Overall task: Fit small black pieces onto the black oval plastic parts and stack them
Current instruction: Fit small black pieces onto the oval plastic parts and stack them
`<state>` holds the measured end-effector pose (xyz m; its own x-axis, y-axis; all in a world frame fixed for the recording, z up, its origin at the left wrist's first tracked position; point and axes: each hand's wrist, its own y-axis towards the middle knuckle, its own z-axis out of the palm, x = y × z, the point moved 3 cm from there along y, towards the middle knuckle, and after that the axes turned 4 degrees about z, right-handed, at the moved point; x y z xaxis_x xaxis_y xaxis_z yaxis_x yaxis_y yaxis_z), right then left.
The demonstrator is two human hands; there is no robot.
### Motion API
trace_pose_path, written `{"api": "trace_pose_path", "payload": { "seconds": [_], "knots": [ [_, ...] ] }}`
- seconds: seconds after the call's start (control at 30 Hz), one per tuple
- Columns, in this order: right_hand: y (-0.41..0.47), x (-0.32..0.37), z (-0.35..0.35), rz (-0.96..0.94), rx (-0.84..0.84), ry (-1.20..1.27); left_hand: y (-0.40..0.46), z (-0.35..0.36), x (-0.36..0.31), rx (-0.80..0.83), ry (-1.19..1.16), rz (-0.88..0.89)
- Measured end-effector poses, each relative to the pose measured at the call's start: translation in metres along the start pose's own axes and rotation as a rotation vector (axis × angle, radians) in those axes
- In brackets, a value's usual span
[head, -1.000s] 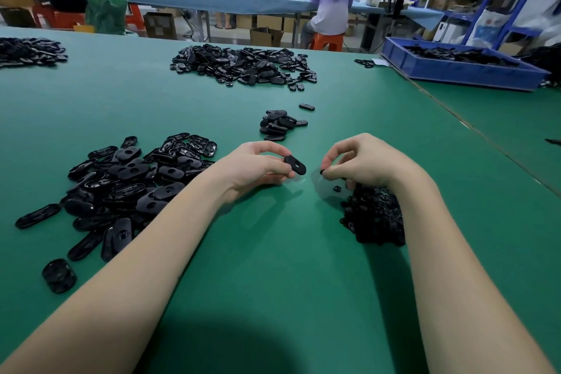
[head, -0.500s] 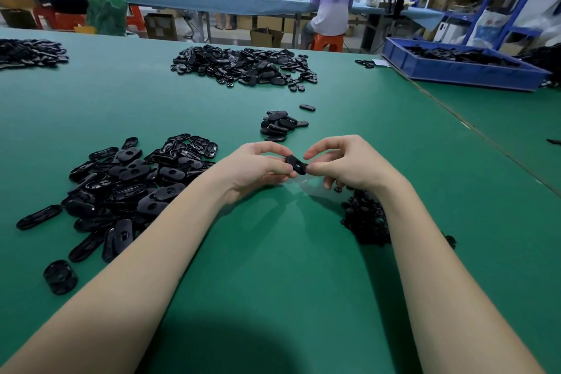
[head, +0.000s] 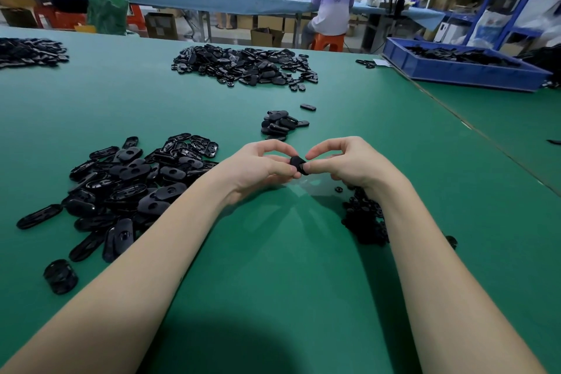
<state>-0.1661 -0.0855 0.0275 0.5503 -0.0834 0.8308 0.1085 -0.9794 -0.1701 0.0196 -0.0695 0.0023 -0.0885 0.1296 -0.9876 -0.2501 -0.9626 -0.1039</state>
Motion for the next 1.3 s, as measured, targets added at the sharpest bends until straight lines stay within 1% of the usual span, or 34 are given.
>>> {"api": "trace_pose_path", "payload": {
  "seconds": [0.4, 0.57, 0.67, 0.83, 0.97, 1.1, 1.3],
  "knots": [
    [0.0, -0.001, -0.003, 0.039, -0.035, -0.035, -0.001, 0.0, 0.0, 0.016, 0.017, 0.0],
    [0.001, -0.002, -0.001, 0.044, -0.057, -0.057, 0.0, 0.004, 0.002, -0.001, 0.022, 0.033],
    [0.0, -0.003, -0.001, 0.049, -0.032, -0.052, 0.0, 0.003, 0.002, 0.0, 0.001, 0.023],
    [-0.003, -0.007, -0.001, 0.063, 0.051, 0.061, -0.001, 0.003, 0.001, 0.028, -0.171, -0.074],
    [-0.002, -0.009, 0.0, 0.047, 0.102, 0.13, -0.001, 0.004, 0.0, 0.039, -0.16, -0.079],
    [-0.001, -0.008, -0.001, 0.023, 0.091, 0.104, -0.001, 0.008, 0.0, 0.015, -0.149, -0.051],
    [0.001, -0.004, 0.003, 0.027, 0.059, 0.071, 0.001, 0.009, 0.002, -0.087, -0.113, 0.0]
  ]
}}
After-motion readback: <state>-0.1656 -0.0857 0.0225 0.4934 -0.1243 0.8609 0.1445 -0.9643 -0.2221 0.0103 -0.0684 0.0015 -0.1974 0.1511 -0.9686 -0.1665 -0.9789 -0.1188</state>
